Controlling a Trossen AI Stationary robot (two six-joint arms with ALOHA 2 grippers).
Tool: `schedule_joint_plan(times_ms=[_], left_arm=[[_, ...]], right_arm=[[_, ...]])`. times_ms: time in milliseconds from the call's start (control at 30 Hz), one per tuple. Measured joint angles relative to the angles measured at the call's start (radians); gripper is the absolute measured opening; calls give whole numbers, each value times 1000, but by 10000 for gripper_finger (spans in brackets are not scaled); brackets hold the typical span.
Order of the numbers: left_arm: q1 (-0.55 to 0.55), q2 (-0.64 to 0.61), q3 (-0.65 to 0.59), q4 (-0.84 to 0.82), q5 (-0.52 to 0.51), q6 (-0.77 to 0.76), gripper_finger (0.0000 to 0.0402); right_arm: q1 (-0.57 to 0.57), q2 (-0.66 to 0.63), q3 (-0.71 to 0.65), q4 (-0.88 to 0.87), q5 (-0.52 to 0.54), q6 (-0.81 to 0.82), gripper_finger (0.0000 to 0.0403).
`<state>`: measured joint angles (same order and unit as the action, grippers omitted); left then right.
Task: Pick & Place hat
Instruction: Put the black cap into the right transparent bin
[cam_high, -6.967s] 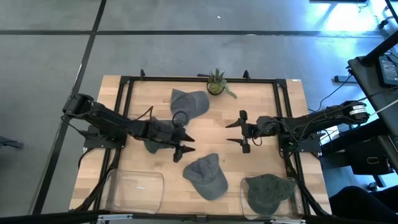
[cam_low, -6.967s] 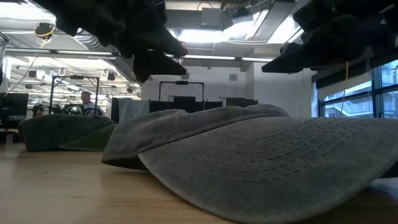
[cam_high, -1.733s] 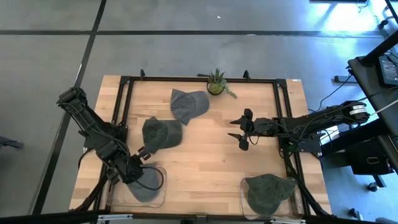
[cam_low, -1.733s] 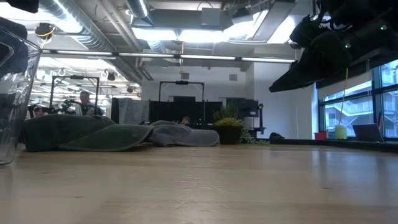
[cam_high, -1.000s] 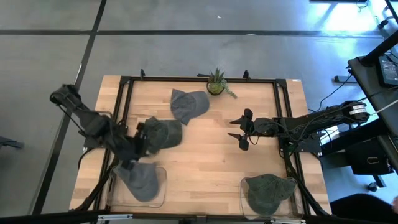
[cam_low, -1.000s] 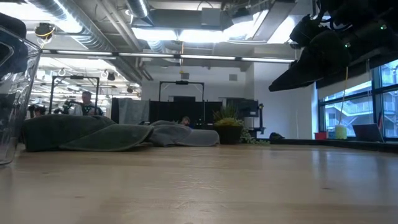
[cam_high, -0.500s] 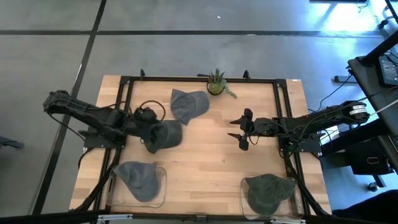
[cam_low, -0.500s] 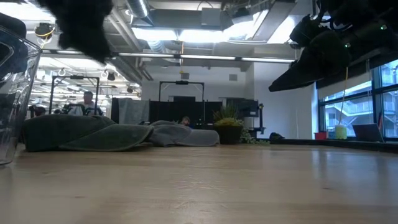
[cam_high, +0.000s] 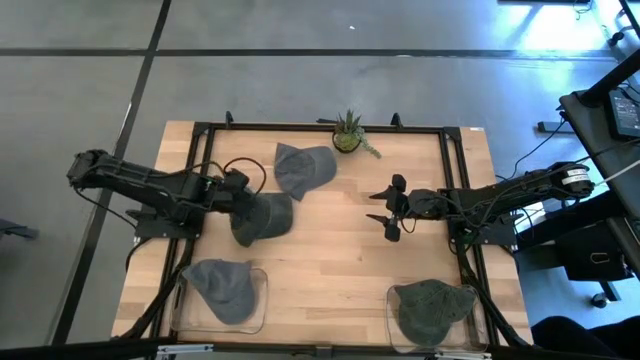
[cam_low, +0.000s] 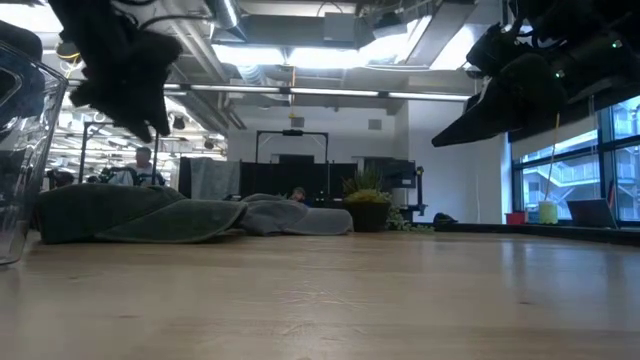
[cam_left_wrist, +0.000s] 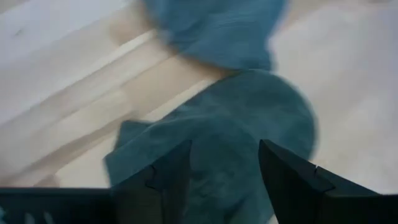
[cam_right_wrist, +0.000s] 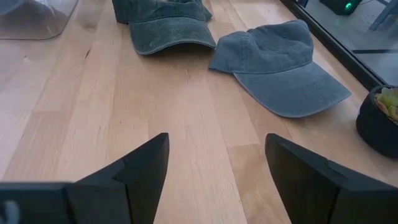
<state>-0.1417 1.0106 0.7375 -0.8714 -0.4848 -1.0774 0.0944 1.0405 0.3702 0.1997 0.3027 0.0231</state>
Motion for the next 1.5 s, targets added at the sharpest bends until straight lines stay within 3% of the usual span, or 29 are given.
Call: schedule_joint_plan(times_ms=[233, 367, 567, 867, 1033, 1367, 1500], left_arm=[[28, 88, -1, -44, 30, -136, 204], [38, 159, -1, -55, -11, -191, 202], [84, 274, -1, -75, 65, -175, 201], [154, 427, -1, -72, 85, -136, 196], [175, 481, -1, -63, 95, -55, 156], [185, 558, 0, 94, 91, 127, 18], [185, 546, 25, 83, 86, 167, 9]], right_arm=[[0, 0, 0, 0, 0, 2, 265], [0, 0, 0, -1, 0, -2, 265], [0, 0, 0, -2, 0, -4, 265], [0, 0, 0, -2, 0, -1, 265], [0, 0, 0, -2, 0, -2, 265], [0, 0, 0, -3, 0, -3, 265], [0, 0, 0, -3, 0, -5, 265]])
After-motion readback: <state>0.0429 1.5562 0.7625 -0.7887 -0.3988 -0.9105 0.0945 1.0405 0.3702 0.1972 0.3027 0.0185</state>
